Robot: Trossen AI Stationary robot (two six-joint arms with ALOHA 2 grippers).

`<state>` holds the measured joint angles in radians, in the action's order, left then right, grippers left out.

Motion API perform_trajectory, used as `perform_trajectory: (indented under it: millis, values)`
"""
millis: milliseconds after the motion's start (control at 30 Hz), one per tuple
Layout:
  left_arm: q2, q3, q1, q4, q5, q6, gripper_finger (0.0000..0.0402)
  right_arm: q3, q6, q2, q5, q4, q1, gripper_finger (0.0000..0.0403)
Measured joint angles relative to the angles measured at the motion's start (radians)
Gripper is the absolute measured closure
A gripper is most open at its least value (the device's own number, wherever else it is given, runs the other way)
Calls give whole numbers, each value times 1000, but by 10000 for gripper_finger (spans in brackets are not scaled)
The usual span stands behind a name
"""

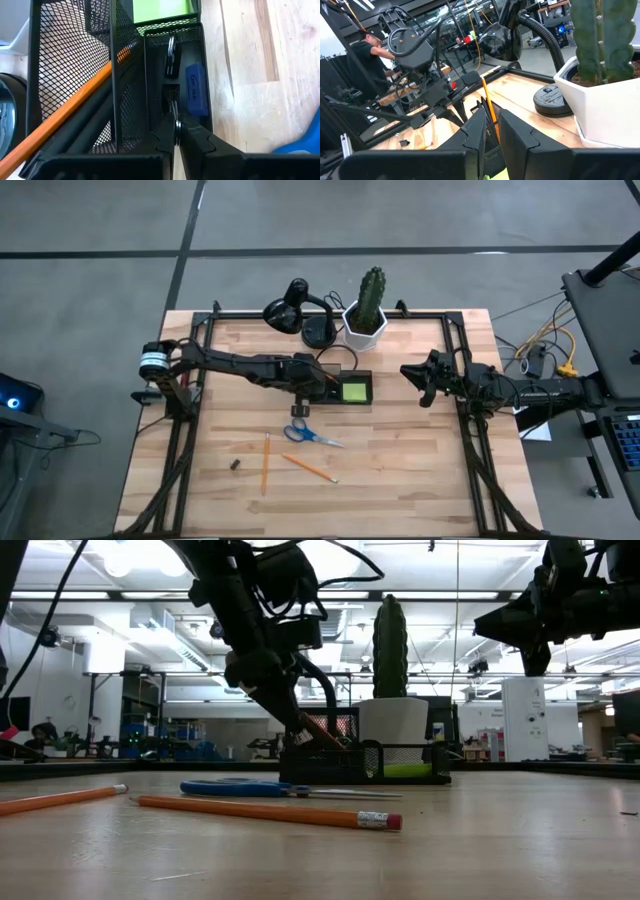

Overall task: Pick and place office supplies into organizer
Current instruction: Put the top clip into the mesh desk organizer, then put the clip into the mesh desk organizer

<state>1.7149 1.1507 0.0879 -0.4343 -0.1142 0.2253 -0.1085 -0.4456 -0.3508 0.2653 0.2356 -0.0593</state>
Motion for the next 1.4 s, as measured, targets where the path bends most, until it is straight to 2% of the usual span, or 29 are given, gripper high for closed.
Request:
perform_trajectory:
  millis: [300, 733, 1133, 1400]
  values:
    - [67, 3, 2, 6, -5, -1, 402, 0, 0, 0, 0, -1, 0, 360]
    - [69, 12, 2, -2, -15, -9, 400, 0, -8, 0, 0, -4, 0, 360]
    - [56, 12, 2, -2, -14, -10, 301, 0, -8, 0, 0, -4, 0, 360]
    - [-19, 14, 2, -3, -15, -10, 276, 0, -8, 0, 0, -6, 0, 360]
